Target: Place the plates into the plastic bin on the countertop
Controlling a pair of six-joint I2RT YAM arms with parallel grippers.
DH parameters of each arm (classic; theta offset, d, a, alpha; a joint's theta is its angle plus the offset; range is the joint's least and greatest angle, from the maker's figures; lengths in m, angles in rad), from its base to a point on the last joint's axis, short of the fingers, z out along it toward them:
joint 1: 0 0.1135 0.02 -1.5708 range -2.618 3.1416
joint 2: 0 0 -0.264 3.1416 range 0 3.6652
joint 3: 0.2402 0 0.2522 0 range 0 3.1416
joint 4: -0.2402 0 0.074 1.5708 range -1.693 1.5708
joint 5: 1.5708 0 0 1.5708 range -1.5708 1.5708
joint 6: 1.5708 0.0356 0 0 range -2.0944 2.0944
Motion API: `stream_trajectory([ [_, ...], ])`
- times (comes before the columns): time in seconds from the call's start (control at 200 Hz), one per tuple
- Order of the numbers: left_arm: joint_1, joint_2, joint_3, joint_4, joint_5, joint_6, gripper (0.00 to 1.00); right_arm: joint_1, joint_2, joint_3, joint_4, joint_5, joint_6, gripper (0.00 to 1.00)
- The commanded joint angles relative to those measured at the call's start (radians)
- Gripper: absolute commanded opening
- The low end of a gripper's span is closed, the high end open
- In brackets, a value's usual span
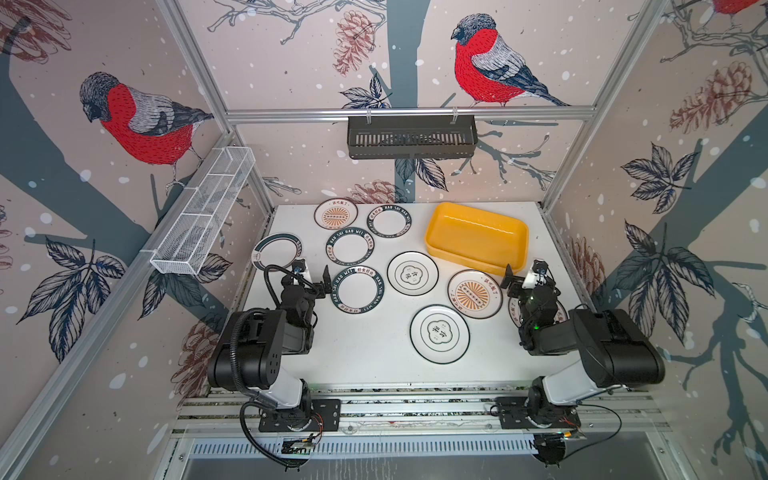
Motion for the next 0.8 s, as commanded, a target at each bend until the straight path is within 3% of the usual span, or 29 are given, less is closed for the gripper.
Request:
stream_trajectory([
  [0.0,0.001,-0.003,-0.002,0.030,0.011,0.014,0.98,0.001,-0.002,0.002,0.034,0.007,-0.006,1.00],
  [0.31,0.001,-0.010,-0.006,0.038,0.020,0.016,0.98,0.005,-0.019,0.004,0.018,0.012,-0.011,1.00],
  [0.51,0.001,-0.247,-0.007,-0.152,0.001,0.007,0.98,0.073,-0.223,0.072,-0.269,0.055,-0.059,1.00],
  [0.65,-0.002,-0.465,0.082,-0.472,0.055,-0.151,0.98,0.098,-0.430,0.146,-0.556,0.023,0.048,1.00],
  [0.796,-0.023,-0.619,0.157,-0.674,0.180,-0.430,0.98,0.132,-0.580,0.255,-0.866,-0.096,0.244,1.00],
])
